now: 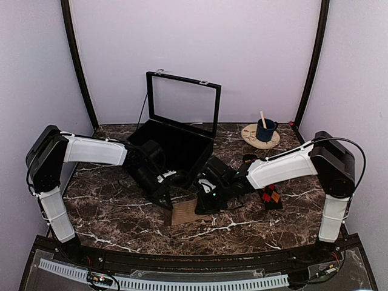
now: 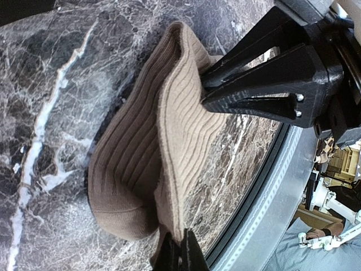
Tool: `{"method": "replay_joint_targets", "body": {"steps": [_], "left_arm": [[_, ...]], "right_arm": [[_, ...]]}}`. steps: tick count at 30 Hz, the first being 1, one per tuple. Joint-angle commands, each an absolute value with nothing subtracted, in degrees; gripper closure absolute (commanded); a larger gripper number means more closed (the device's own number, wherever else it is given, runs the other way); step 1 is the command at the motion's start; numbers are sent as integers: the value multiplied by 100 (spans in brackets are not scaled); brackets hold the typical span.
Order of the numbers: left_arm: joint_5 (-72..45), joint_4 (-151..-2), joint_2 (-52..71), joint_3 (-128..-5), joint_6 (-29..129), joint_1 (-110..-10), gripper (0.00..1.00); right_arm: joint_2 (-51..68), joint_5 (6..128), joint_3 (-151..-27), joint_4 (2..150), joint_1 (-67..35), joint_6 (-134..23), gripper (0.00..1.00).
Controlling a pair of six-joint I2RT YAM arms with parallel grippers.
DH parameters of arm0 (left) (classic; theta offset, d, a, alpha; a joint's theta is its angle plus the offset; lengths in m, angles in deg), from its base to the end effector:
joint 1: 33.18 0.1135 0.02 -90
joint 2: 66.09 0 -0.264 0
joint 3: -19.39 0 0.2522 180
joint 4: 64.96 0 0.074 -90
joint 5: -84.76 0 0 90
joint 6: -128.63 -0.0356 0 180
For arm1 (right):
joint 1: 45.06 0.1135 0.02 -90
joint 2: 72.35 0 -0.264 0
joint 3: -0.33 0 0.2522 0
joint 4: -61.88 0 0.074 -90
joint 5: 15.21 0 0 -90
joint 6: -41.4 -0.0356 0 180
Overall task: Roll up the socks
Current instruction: Adjust the sock at the center of the board.
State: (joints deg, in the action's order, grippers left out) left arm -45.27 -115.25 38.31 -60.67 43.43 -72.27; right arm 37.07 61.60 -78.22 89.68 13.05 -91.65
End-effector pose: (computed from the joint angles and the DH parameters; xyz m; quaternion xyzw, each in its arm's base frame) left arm 0.2512 -0.2336 0.1676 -0.3182 -0.8763 0.3616 0.0102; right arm 0.1942 0.3276 0.1403 -0.1561 0.9442 0.2774 0.0849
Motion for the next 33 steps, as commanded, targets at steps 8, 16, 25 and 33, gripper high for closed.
{"method": "replay_joint_targets", "body": {"steps": [8, 16, 25, 33], "left_arm": [[-4216, -11662, 3808, -6086, 4313, -7178, 76], [-3586, -11324, 3234, -5952, 4650, -7134, 53], [-3285, -10143, 2132, -5452, 5423, -7284, 60], [-3076, -9424, 2312, -5063, 5760, -8179, 93]], "right_arm": [[3602, 6163, -7281, 8657, 1172, -9308, 85], [3538, 6165, -7105, 8561, 1120, -9316, 85], [3494, 6184, -7088, 8575, 1075, -9314, 85], [3527, 6031, -7058, 8387, 1062, -9432, 85]]}}
